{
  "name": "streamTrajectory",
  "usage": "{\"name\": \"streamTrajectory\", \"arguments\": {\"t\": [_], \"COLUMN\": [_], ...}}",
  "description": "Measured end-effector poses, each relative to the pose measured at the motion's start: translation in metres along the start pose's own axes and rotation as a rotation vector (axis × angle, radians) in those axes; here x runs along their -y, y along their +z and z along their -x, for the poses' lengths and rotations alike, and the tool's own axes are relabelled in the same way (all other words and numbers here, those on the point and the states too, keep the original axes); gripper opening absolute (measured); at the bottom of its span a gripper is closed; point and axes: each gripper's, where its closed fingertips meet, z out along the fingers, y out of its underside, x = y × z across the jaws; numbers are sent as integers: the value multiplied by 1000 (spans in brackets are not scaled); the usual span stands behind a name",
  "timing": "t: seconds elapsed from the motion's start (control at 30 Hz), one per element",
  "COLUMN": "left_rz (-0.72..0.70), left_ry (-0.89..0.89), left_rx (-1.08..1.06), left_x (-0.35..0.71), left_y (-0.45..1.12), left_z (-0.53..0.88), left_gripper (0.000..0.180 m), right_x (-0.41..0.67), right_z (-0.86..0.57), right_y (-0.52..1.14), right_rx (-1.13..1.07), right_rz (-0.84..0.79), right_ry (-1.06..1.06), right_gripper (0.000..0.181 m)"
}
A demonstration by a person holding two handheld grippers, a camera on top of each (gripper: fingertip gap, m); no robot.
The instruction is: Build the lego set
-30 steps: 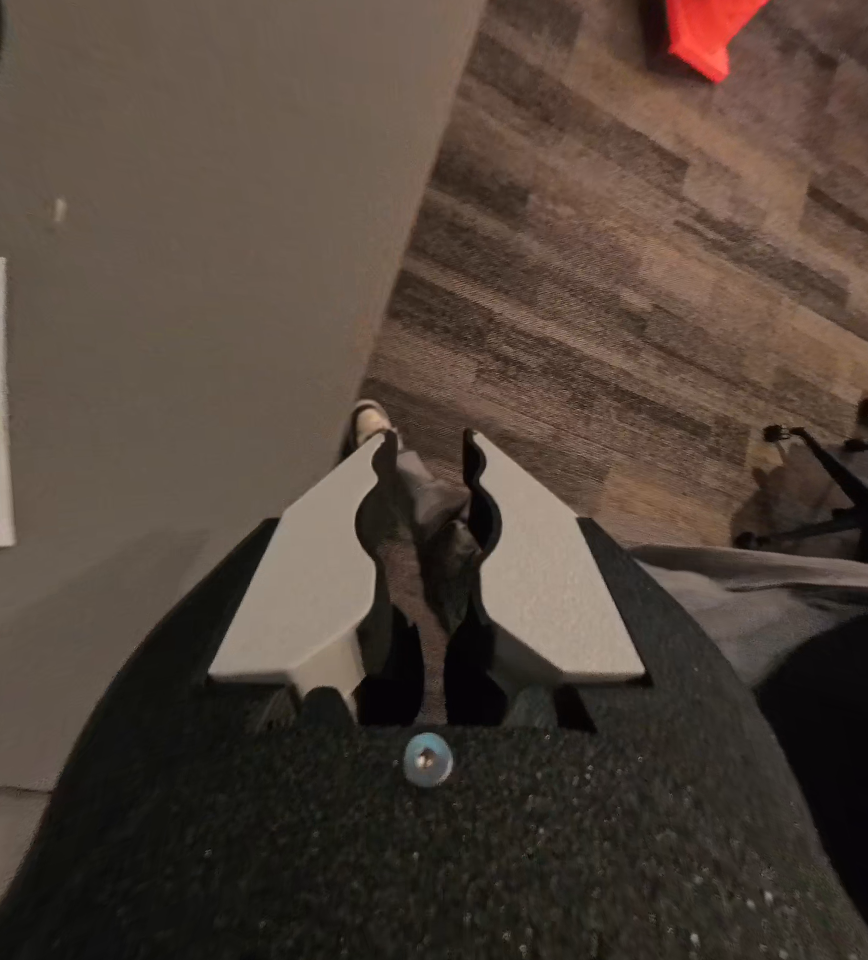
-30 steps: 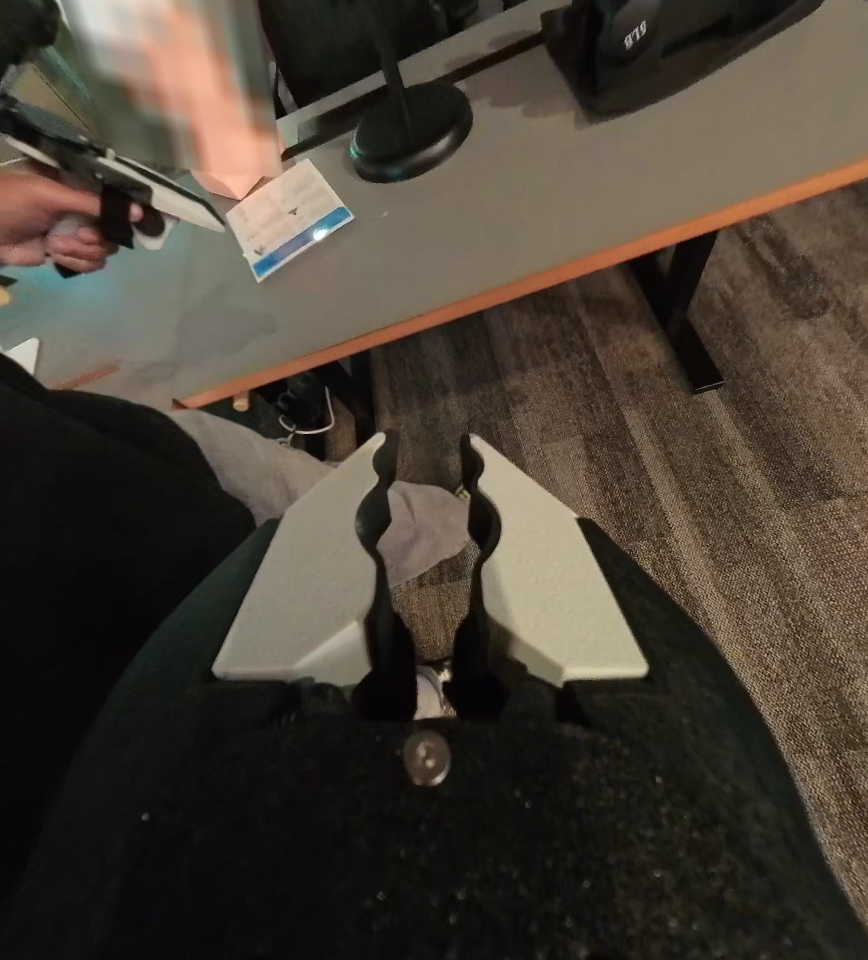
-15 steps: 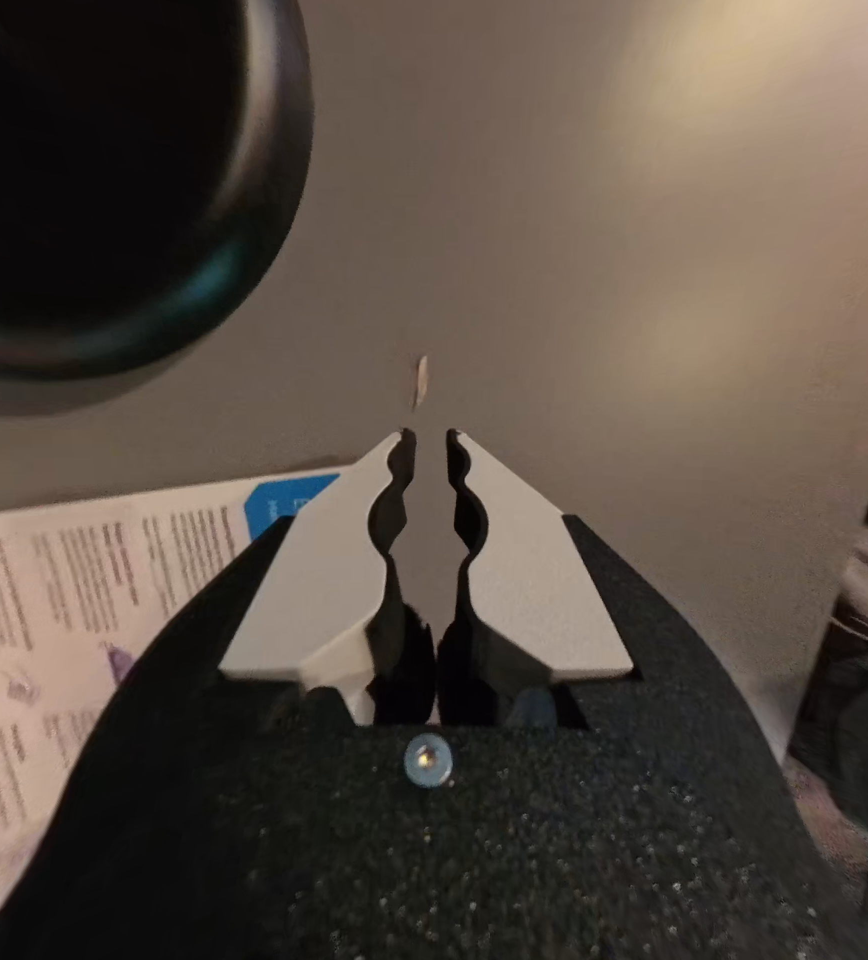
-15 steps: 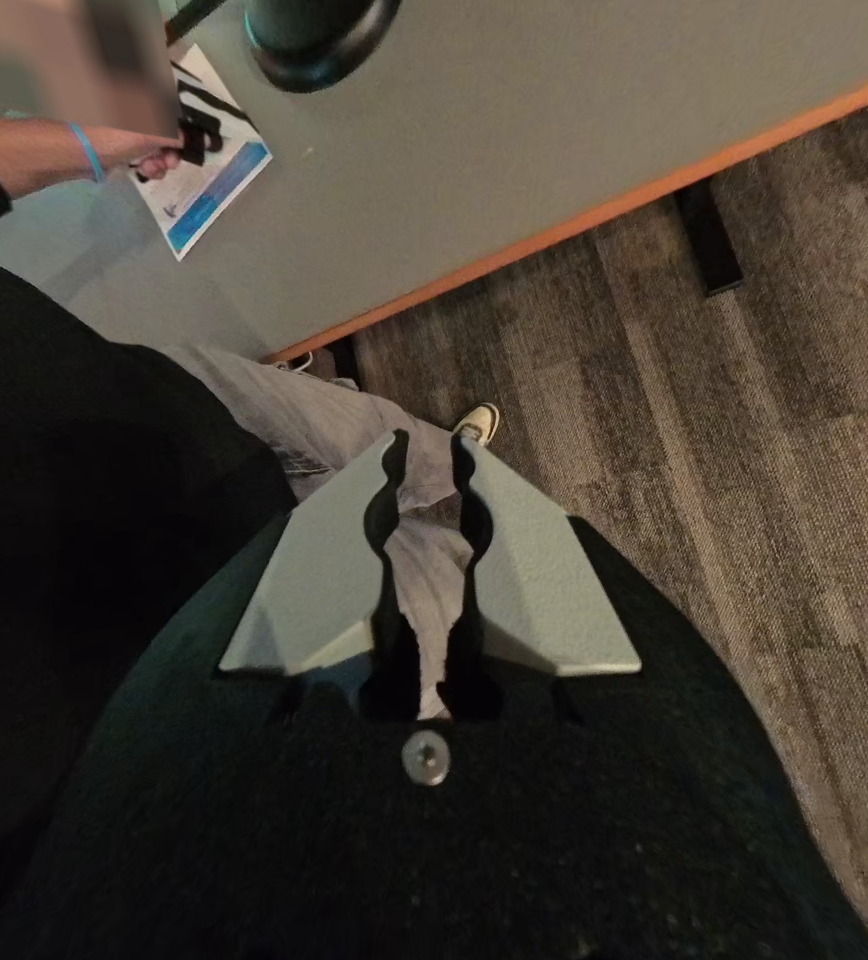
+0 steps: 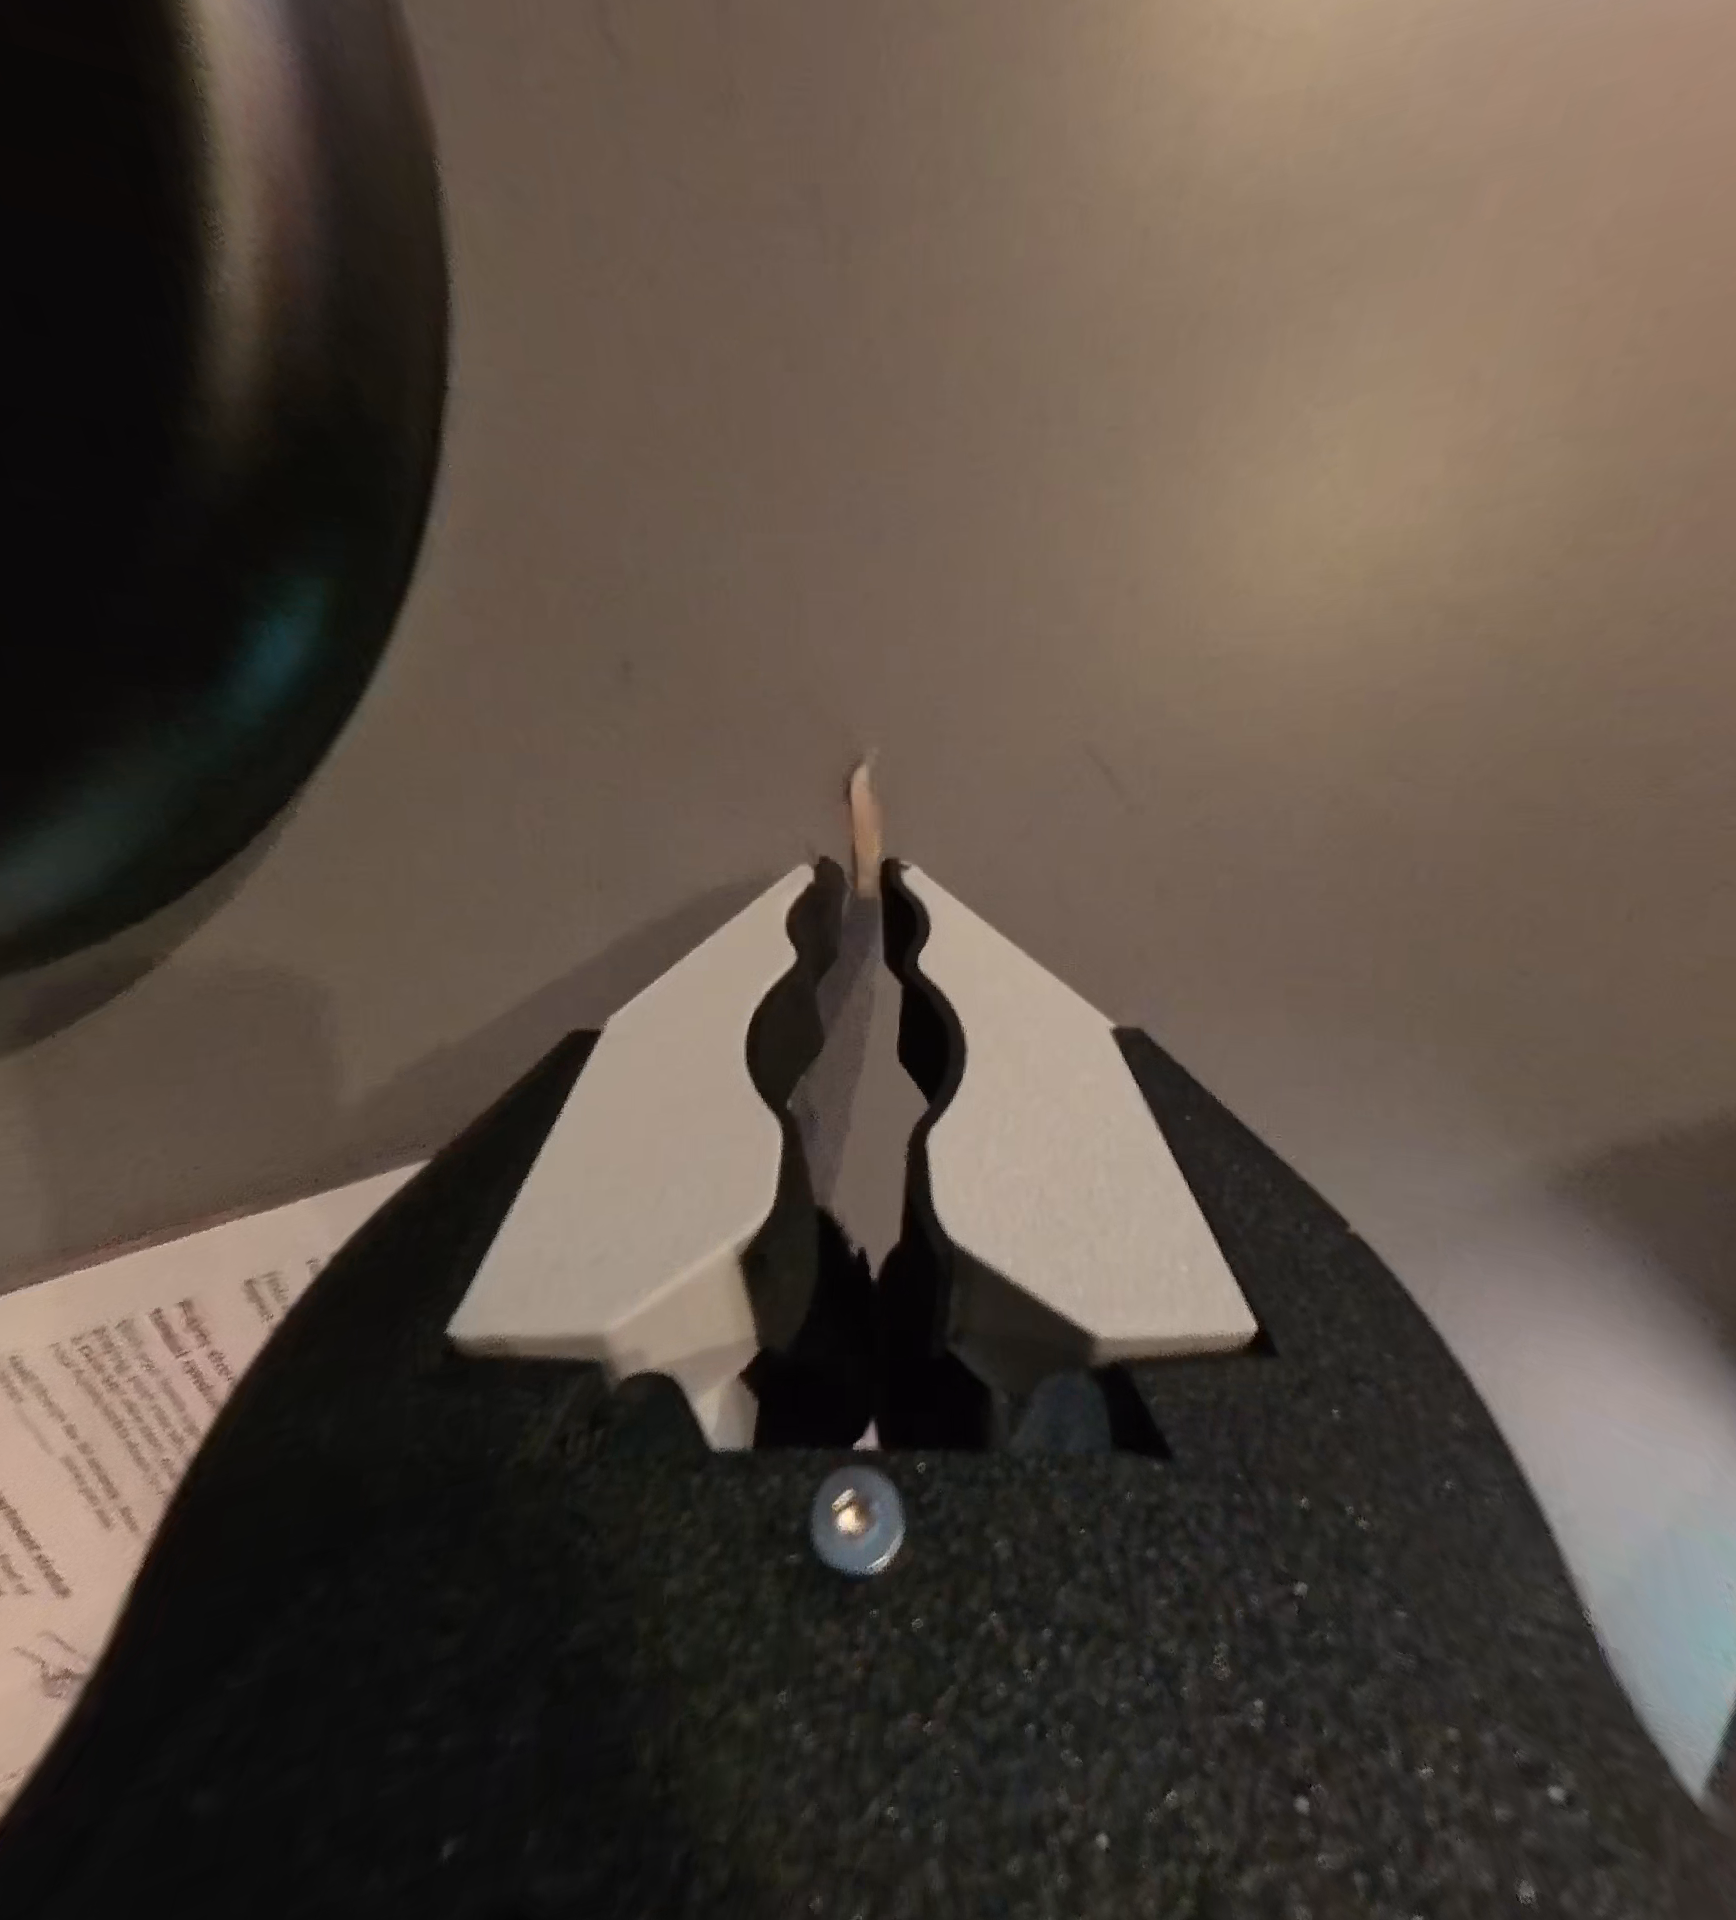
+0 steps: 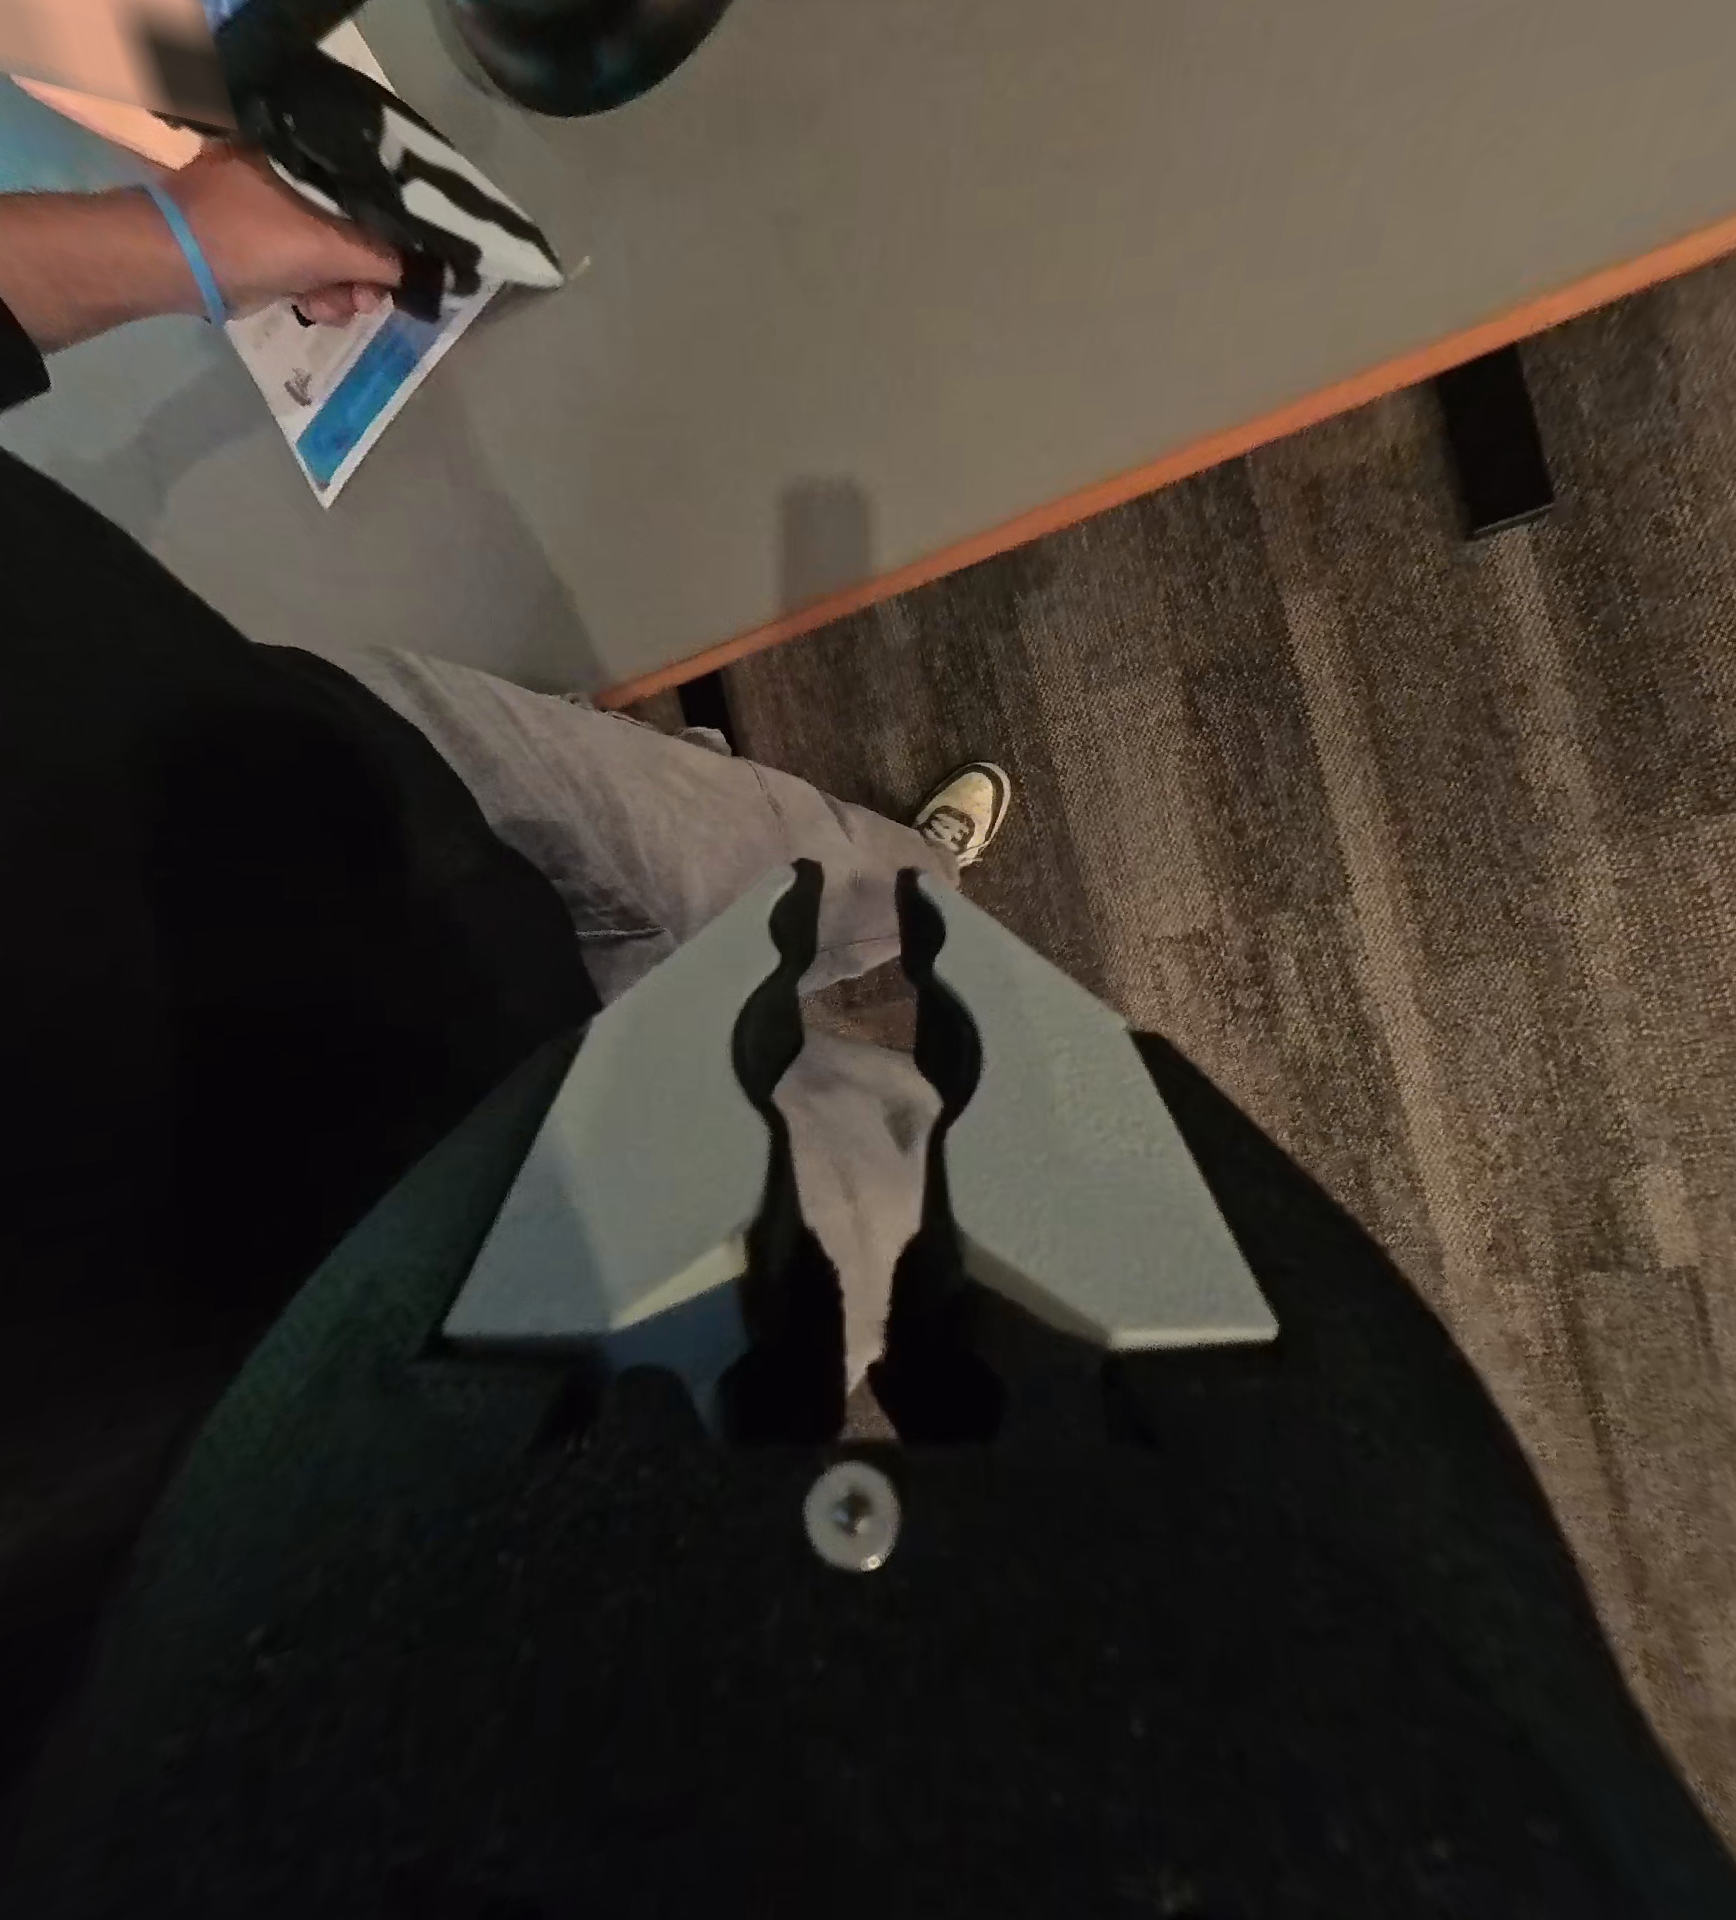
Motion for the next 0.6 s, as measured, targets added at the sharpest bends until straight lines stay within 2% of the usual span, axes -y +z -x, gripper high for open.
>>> {"name": "streamTrajectory", "arguments": {"t": [0.03, 0.13, 0.4, 0.6], "left_rz": [17, 14, -22, -186], "left_ry": [19, 51, -11, -85], "left_rx": [-5, 8, -6, -96], "left_x": [-3, -4, 2, 58], "left_y": [2, 4, 4, -31], "left_z": [-1, -2, -7, -38], "left_gripper": [5, 3, 0, 0], "right_x": [3, 11, 17, 44], "right_z": [0, -3, -6, 5], "right_y": [1, 4, 11, 21], "right_rx": [1, 2, 24, 70], "right_rz": [0, 4, 24, -71], "right_ry": [-11, -18, -24, -13], "right_gripper": [13, 12, 10, 8]}}
